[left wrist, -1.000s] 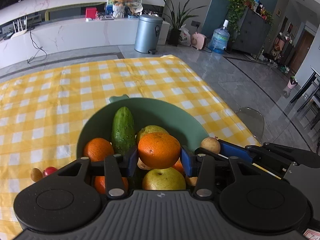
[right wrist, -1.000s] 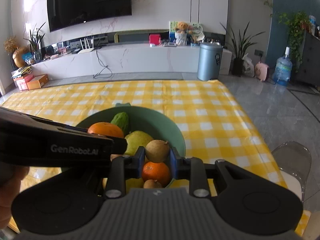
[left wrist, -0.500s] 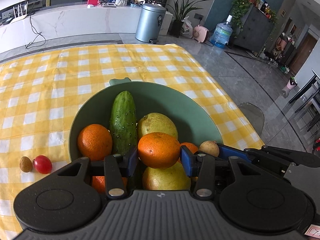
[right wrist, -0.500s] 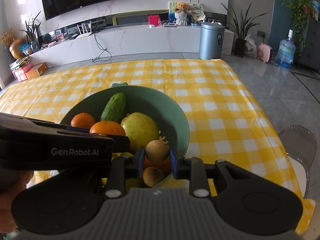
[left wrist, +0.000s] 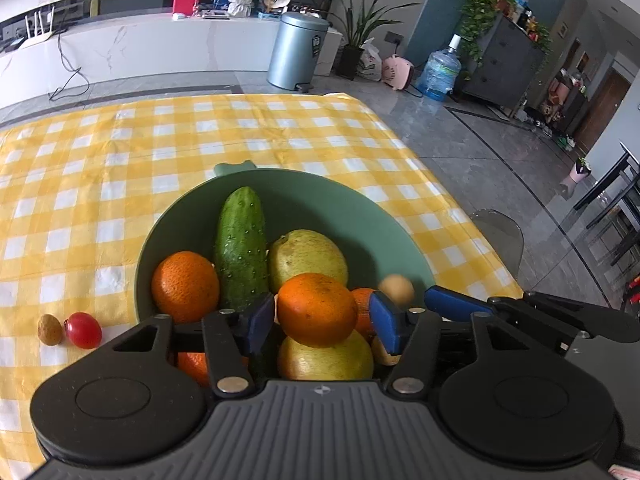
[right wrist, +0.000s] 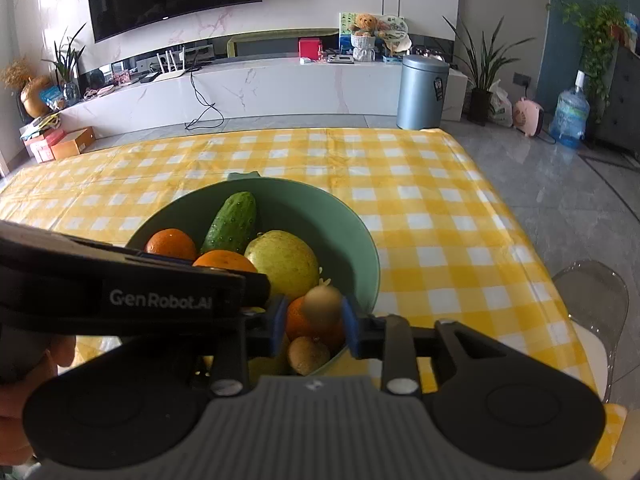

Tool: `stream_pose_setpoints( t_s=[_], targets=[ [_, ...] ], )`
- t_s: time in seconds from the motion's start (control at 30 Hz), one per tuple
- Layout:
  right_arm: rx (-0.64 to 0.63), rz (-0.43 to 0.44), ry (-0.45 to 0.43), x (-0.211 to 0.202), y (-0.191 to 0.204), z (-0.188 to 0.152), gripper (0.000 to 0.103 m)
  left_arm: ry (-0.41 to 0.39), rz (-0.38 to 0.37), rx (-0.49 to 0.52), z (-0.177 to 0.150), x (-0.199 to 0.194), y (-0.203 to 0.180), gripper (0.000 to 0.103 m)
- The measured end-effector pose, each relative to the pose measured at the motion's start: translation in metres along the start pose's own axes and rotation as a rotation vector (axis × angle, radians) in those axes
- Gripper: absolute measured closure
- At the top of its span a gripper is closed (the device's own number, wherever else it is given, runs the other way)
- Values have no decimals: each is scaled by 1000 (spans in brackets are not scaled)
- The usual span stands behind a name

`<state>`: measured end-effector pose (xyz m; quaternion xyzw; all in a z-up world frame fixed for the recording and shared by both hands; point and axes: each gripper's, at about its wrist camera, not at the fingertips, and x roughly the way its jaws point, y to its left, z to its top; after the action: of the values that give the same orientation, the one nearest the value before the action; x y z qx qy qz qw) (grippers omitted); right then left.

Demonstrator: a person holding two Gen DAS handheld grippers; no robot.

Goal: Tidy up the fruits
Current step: 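Lower both fruits into the bowl and open both grippers, then withdraw both grippers back to the last kiwi and cherry tomato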

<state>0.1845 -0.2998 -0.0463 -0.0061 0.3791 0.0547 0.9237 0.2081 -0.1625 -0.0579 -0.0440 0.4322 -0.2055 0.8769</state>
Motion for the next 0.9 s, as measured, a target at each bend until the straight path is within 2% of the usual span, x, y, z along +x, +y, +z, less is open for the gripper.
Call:
stream_pose_setpoints(
  t_s=[0.1, 0.2, 0.27, 0.37, 0.53, 0.7, 0.9],
  targets=[
    [-6, -2, -12, -2, 1, 0, 68, -10, 16, 5, 0, -4, -2, 36],
    [1, -8, -36, -6, 0, -1, 56, -25, 30, 11, 0, -10, -3, 35],
    [9, -15, -57, -10, -1, -2, 43, -40, 43, 19, -1, -17, -5, 35],
    [5, -28, -81, -14, 1, -3, 33, -60, 61, 34, -1, -28, -7, 35],
    [-8, -80, -145, -25, 7, -5, 23, -109, 115, 63, -2, -51, -5, 34],
    [9, -145, -208, -38, 12, -5, 17, -151, 159, 83, -6, -73, 1, 34],
    [126, -95, -257, -54, 19, -10, 15, -203, 215, 137, -12, -103, 9, 34]
  ],
)
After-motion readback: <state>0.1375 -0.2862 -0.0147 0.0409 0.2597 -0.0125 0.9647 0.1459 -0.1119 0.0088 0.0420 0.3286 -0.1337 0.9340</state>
